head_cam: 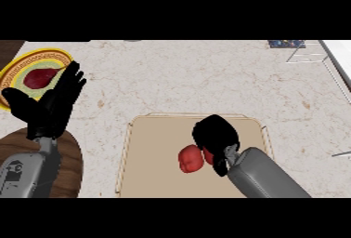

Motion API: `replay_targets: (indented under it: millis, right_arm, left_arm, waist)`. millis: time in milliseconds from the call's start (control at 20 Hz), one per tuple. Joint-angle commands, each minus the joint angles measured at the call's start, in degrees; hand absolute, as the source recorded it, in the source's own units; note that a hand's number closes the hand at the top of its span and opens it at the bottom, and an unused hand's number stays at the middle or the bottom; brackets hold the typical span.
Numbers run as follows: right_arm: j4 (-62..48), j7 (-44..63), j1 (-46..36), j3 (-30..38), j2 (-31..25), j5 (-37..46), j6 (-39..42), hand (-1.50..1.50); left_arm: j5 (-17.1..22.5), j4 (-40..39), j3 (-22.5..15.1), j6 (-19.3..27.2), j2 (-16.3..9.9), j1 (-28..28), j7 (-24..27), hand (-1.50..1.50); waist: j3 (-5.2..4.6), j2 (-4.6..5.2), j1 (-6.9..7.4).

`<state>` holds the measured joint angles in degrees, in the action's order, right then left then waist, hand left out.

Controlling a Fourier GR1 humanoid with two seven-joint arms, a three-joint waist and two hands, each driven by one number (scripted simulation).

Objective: Pick the tomato from the tray and place it in the tiered shelf

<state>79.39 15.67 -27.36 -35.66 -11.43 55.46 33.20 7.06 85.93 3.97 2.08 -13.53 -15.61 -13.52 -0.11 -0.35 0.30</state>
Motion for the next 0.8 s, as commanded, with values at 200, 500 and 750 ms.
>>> replay_targets:
  millis: [200, 500, 750]
  right_arm:
    - [-1.1, 0.5, 3.5, 2.3, 4.5, 5.2, -8.5, 1.50]
    - [0.9, 22.3, 7.2, 12.8, 11.2, 2.1, -16.4, 1.50]
    - [8.0, 27.5, 5.6, 11.4, 11.3, -2.6, -25.7, 1.50]
  left_arm:
    - [-1.0, 1.2, -1.1, 0.2, 2.4, 2.2, -0.1, 0.00]
    - [-0.5, 0.5, -0.1, -0.7, 0.9, 1.6, 0.5, 0.00]
    - [-0.4, -0.6, 0.3, -1.1, 0.7, 0.0, 0.4, 0.00]
  waist:
    - [0.12, 0.34, -0.13]
    - [0.13, 0.31, -0.72]
    - [0.15, 0.34, -0.42]
